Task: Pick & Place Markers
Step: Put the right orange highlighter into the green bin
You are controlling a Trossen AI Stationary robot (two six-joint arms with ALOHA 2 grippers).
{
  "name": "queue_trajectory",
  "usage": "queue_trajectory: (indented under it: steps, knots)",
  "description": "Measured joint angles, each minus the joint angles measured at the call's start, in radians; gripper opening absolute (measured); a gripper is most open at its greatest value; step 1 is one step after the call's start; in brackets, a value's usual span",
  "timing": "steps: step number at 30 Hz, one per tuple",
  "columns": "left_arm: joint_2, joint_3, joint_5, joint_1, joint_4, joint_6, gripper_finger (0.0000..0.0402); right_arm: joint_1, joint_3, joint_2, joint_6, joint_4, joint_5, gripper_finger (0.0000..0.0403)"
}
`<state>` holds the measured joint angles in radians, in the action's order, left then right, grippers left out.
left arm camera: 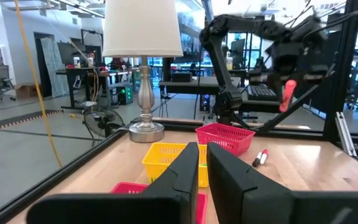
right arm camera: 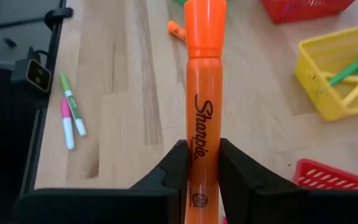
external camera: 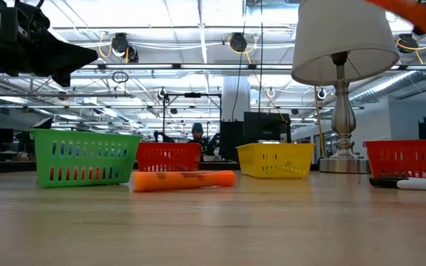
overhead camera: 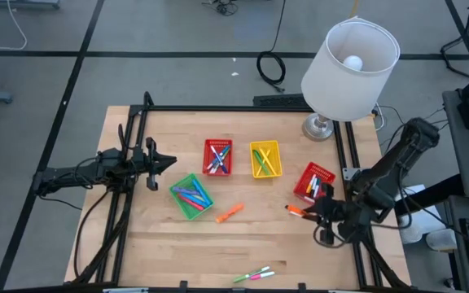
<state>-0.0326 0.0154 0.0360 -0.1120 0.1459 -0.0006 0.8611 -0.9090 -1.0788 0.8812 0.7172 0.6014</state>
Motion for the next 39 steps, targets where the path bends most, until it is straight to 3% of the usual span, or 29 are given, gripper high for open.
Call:
queue_trajectory:
  steps: [8, 17, 22, 31, 39]
  knots:
    - [0.000, 0.000, 0.000, 0.000, 0.000, 0.000, 0.0042, -0.017, 0.226, 0.100, 0.010, -0.259, -0.003, 0.0050]
    - [0.000, 0.000, 0.000, 0.000, 0.000, -0.001, 0.0042, -0.047, 0.255, 0.108, -0.036, -0.439, -0.002, 0.0050]
    - [0.000, 0.000, 0.000, 0.000, 0.007, -0.001, 0.0042, -0.126, 0.255, 0.081, -0.112, -0.557, -0.023, 0.0050]
    - [0.000, 0.000, 0.000, 0.000, 0.016, -0.003, 0.0042, -0.409, 0.248, -0.159, -0.358, -1.089, -0.427, 0.0050]
    - [0.000, 0.000, 0.000, 0.000, 0.016, 0.001, 0.0042, -0.566, -0.002, -0.474, -0.484, -1.123, -0.617, 0.0050]
